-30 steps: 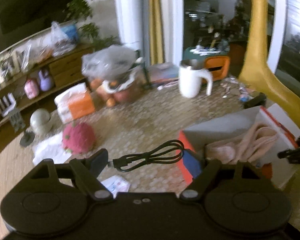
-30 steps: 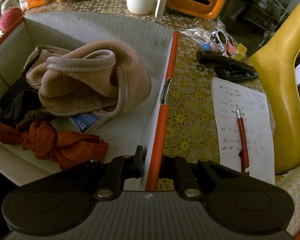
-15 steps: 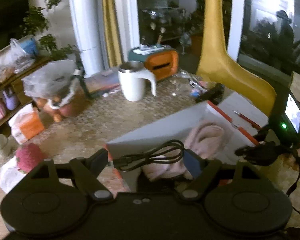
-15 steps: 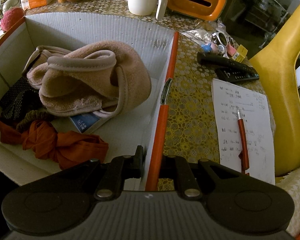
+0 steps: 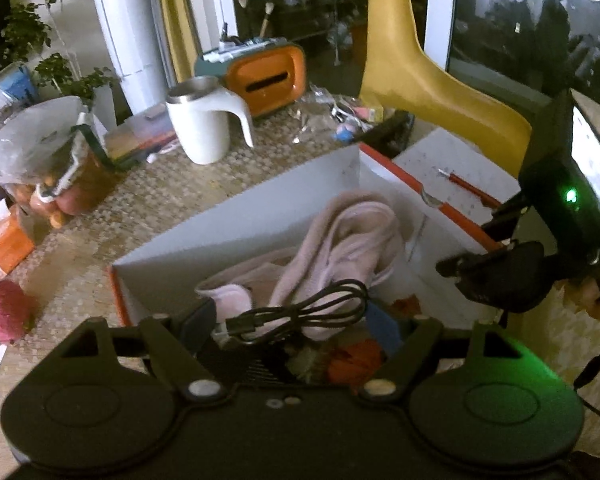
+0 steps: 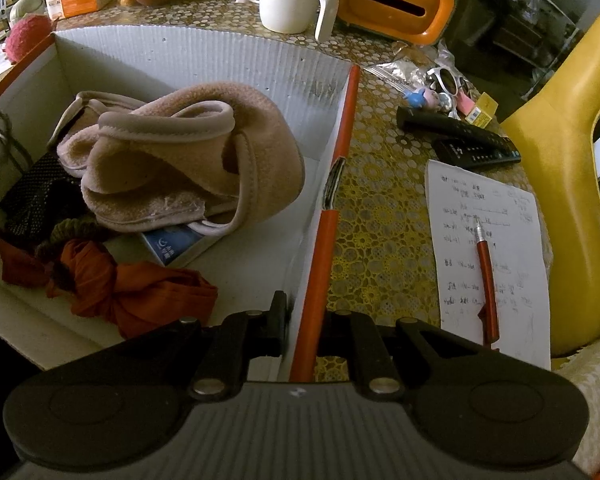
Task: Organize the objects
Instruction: 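Carry the black cable over the shoebox and open the left gripper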
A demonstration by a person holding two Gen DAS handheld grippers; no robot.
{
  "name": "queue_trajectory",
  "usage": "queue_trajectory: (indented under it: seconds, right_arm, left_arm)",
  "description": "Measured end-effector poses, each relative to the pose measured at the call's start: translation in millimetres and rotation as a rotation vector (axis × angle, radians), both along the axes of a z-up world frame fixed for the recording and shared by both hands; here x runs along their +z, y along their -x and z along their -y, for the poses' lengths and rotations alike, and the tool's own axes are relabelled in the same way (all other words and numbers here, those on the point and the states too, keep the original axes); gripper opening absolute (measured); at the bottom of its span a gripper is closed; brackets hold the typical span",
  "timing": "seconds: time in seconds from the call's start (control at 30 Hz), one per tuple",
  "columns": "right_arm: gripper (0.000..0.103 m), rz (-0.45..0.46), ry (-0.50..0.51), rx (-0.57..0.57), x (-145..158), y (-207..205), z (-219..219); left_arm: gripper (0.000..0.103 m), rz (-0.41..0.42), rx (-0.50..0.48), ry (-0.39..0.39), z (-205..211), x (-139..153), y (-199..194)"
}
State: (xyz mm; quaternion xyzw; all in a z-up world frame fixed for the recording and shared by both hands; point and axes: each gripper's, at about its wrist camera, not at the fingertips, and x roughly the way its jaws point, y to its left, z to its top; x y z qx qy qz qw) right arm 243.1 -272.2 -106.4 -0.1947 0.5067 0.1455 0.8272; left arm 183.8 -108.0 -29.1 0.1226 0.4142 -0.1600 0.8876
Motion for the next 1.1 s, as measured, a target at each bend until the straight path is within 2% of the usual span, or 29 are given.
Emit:
queue_trajectory:
  seconds: [0.57, 0.83, 1.1]
  right_arm:
    - [0.012, 0.001, -0.001, 0.003, 0, 0, 0]
    - [0.012, 0.001, -0.003, 0.002, 0, 0, 0]
    - [0.012, 0.001, -0.004, 0.0, 0, 1, -1]
  left_arm:
    - [0.08, -0.195, 0.019, -0.093, 18, -49, -34]
    - [0.081, -0.224, 0.037, -0.095, 12, -57, -40]
    - [0.085, -0.2, 0.044, -0.05, 8, -50, -33]
